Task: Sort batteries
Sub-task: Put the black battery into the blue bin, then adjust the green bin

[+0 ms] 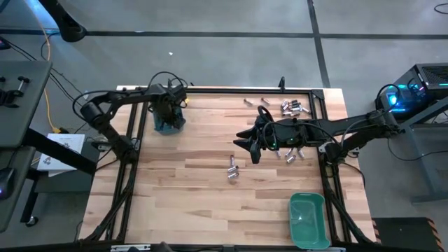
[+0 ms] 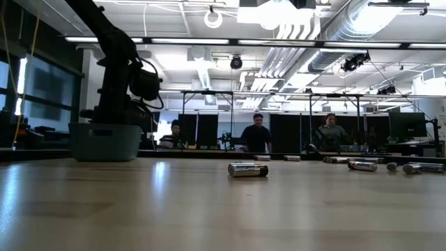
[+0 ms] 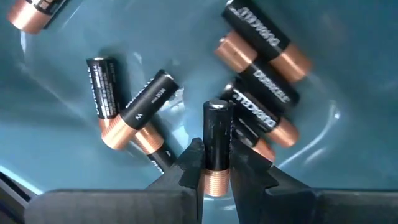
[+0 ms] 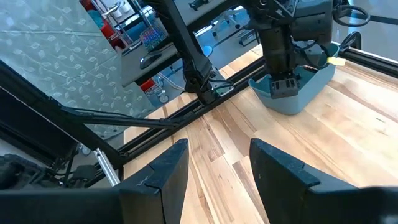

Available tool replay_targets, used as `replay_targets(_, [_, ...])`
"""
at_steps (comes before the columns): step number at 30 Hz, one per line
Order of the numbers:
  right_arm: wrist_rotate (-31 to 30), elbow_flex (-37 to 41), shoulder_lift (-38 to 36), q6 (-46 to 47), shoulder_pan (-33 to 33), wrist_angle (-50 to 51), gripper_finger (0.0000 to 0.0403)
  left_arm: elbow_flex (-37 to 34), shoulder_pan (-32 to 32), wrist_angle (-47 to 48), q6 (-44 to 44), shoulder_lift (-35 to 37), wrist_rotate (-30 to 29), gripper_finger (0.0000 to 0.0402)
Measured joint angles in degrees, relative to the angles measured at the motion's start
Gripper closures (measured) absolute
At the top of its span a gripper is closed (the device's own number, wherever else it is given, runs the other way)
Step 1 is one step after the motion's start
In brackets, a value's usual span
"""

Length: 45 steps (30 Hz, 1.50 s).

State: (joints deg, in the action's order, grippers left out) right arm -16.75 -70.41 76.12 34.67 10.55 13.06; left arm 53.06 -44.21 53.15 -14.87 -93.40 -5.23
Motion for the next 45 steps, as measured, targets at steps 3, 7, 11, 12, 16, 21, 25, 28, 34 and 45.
replay_targets(3, [0.0, -0.02, 0.0, 0.46, 0.0, -0.02, 0.0238, 0.0, -0.61, 0.0, -0.04, -0.64, 0.09, 0.0357])
replay_targets(7, [0.0, 0.0, 0.0, 0.46, 0.0, -0.02, 0.0238, 0.0, -1.29, -0.05, -0.02, -0.82, 0.07, 0.0355])
replay_targets(11, [0.0, 0.0, 0.0, 0.47, 0.0, -0.02, 0.0238, 0.0, -2.02, -0.1, -0.05, -0.84, 0.11, 0.0354])
replay_targets(12, [0.0, 0.0, 0.0, 0.46, 0.0, -0.02, 0.0238, 0.0, -2.07, -0.11, -0.17, -0.84, 0.11, 0.0352])
replay_targets(16, [0.0, -0.02, 0.0, 0.46, 0.0, -0.02, 0.0238, 0.0, -2.07, -0.04, -0.01, -0.84, 0.44, 0.0332])
replay_targets(21, [0.05, 0.0, 0.0, 0.46, 0.0, -0.02, 0.0238, 0.0, -2.07, 1.22, 0.04, -0.04, 2.22, 0.0294])
replay_targets(25, [0.69, -0.01, 0.0, 0.48, 0.0, -0.02, 0.0238, 0.02, -2.07, 3.48, 0.03, 2.34, 2.21, 0.0275])
replay_targets(28, [0.89, 0.0, -0.33, 0.05, 0.0, 0.09, 0.0238, 0.54, -2.07, 5.96, -0.52, 5.14, 2.19, 0.0274])
replay_targets(34, [1.12, 0.0, -3.65, -1.44, 0.0, 1.55, 0.0238, 5.66, -0.59, 9.64, -3.64, 13.03, 2.02, 0.0273])
replay_targets(45, [1.13, 0.0, -11.7, 1.31, -4.16, 16.96, 0.0238, 9.77, 11.94, -4.38, -13.35, 31.04, 1.27, 0.0273])
